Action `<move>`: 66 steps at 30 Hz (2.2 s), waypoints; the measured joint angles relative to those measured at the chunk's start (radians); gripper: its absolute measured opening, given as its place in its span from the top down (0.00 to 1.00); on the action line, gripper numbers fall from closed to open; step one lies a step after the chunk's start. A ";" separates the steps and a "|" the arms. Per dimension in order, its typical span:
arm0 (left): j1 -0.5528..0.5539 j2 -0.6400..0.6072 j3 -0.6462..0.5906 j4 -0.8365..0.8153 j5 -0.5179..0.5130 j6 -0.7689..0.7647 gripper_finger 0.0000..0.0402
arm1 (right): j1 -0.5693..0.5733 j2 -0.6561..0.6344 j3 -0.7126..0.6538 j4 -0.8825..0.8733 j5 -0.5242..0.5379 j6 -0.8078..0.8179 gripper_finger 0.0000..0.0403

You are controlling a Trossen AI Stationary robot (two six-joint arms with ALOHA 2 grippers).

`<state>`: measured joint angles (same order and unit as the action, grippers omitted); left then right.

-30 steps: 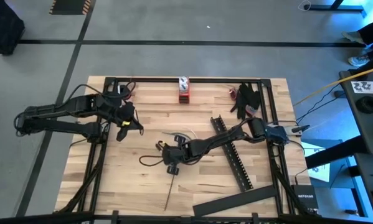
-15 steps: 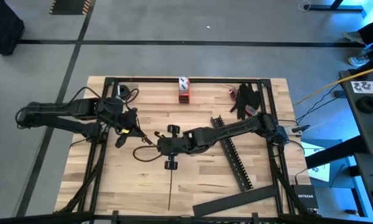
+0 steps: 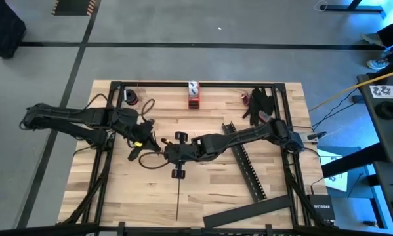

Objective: Ziptie cables
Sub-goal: Wrap the black zip tie on the cable

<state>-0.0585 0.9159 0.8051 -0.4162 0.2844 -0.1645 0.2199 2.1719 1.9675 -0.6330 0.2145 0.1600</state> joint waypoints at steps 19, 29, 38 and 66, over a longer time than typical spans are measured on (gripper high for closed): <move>-0.093 0.245 -0.072 0.041 -0.068 0.015 1.00 | -0.003 0.186 -0.001 0.172 -0.048 0.128 0.81; -0.093 0.243 -0.198 0.178 -0.070 -0.064 1.00 | -0.003 0.104 0.000 -0.016 -0.048 0.124 0.52; -0.095 0.244 -0.198 0.226 -0.056 -0.091 1.00 | 0.040 0.105 -0.120 0.374 0.087 0.183 0.53; -0.062 0.064 -0.173 0.214 -0.096 -0.113 1.00 | 0.107 0.238 -0.324 0.766 0.158 0.422 0.99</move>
<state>-0.1204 0.9802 0.6319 -0.2025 0.1889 -0.2771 0.3265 2.4097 1.6439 0.1334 0.3730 0.5820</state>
